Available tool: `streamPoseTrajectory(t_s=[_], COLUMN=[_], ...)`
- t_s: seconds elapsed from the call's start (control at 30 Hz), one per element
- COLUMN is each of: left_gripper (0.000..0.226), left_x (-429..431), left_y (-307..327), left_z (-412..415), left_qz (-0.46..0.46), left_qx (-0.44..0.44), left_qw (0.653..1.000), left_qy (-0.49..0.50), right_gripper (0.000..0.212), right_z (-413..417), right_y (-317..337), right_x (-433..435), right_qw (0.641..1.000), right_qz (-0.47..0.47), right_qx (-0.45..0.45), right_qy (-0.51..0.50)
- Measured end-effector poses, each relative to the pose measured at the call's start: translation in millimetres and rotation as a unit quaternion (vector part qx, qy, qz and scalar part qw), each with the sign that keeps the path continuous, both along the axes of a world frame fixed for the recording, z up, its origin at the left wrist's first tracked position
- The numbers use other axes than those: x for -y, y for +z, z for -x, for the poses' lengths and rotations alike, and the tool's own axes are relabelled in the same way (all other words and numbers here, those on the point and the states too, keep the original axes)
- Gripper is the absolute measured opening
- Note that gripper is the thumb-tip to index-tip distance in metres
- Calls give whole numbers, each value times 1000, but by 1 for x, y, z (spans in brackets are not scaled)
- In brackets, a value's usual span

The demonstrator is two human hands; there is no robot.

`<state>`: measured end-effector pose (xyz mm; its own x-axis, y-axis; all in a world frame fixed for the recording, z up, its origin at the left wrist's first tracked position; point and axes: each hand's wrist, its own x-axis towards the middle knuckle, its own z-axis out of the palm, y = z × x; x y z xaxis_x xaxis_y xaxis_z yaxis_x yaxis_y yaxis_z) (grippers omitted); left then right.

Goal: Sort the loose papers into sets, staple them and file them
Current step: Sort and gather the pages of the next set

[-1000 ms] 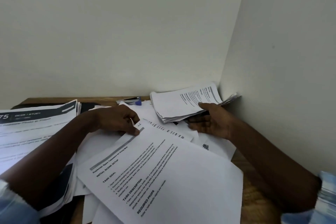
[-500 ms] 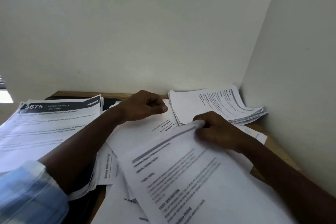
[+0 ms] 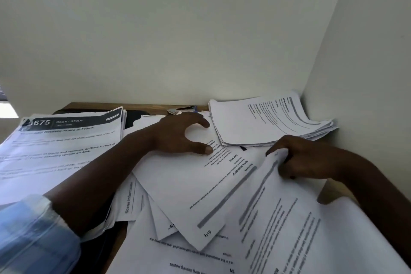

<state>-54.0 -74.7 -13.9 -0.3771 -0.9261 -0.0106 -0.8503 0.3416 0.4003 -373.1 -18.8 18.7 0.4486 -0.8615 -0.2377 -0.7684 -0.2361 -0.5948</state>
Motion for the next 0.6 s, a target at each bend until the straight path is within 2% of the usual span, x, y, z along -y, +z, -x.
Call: streamPoseTrajectory(t_s=[0.1, 0.17, 0.27, 0.3, 0.37, 0.4, 0.43, 0.53, 0.6], left_gripper=[75, 65, 56, 55, 52, 52, 54, 62, 64], left_x=[-4, -6, -15, -20, -35, -43, -53, -79, -94], left_y=[5, 10, 21, 27, 38, 44, 49, 57, 58], left_z=[13, 18, 22, 24, 30, 33, 37, 50, 51], left_qz=[38, 73, 99, 90, 42, 14, -11, -36, -45], left_qx=[52, 33, -1, 6, 16, 25, 40, 96, 121], left_qw=[997, 996, 994, 994, 996, 995, 993, 987, 984], left_qy=[-41, -41, -46, -55, -76, -92, -106, -126, -121], right_gripper=[18, 18, 39, 42, 30, 21, 24, 57, 62], right_z=[5, 8, 19, 22, 28, 34, 36, 39, 37], right_y=[2, 3, 6, 7, 9, 8, 8, -2, -9], right_x=[-6, -11, -21, -27, -39, -44, -54, -72, -79], right_qw=[999, 996, 995, 995, 994, 993, 991, 971, 956], right_qz=[3, -1, 6, 11, 36, 48, 53, -1, -8], right_qx=[-20, -23, -46, -45, -23, 5, 48, 212, 274], right_qy=[-49, -87, -91, -88, -100, -109, -112, -114, -109])
